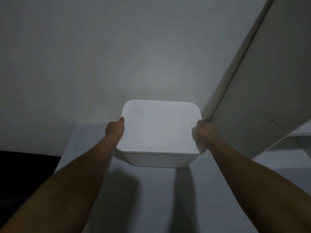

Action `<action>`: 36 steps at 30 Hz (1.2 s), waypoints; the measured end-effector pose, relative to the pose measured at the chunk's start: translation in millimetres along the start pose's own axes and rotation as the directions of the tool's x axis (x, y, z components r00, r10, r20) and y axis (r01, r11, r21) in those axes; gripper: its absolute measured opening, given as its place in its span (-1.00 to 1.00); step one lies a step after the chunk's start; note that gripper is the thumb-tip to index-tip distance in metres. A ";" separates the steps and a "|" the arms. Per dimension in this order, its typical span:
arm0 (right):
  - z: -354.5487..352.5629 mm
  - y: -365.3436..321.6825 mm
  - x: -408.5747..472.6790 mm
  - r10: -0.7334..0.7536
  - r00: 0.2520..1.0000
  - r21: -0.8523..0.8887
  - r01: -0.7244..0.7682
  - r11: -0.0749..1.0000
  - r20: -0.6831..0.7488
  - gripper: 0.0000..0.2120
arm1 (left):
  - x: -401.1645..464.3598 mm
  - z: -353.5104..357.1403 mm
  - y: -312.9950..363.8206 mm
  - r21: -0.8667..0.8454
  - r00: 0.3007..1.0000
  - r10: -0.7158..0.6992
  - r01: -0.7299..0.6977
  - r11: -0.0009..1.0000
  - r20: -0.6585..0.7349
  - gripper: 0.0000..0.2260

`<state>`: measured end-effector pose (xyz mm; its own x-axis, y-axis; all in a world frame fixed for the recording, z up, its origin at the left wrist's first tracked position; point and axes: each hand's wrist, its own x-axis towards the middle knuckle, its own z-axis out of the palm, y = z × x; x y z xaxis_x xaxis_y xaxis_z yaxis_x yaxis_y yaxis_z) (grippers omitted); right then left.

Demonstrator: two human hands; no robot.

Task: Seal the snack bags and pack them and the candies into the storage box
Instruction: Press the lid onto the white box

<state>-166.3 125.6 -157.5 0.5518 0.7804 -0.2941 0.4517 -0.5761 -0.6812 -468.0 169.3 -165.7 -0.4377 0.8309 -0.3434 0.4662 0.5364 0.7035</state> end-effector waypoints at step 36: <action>92.4 -87.9 -62.5 -0.338 0.651 -0.384 0.709 0.592 0.680 0.40 | 41.4 -89.0 -62.8 0.691 0.743 0.443 -0.652 0.311 0.502 0.29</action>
<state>-305.2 149.9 -141.2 -0.2699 0.8681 -0.4166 0.9277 0.1186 -0.3539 -583.9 156.8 -168.7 0.2671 0.9292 -0.2556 0.9619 -0.2729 0.0132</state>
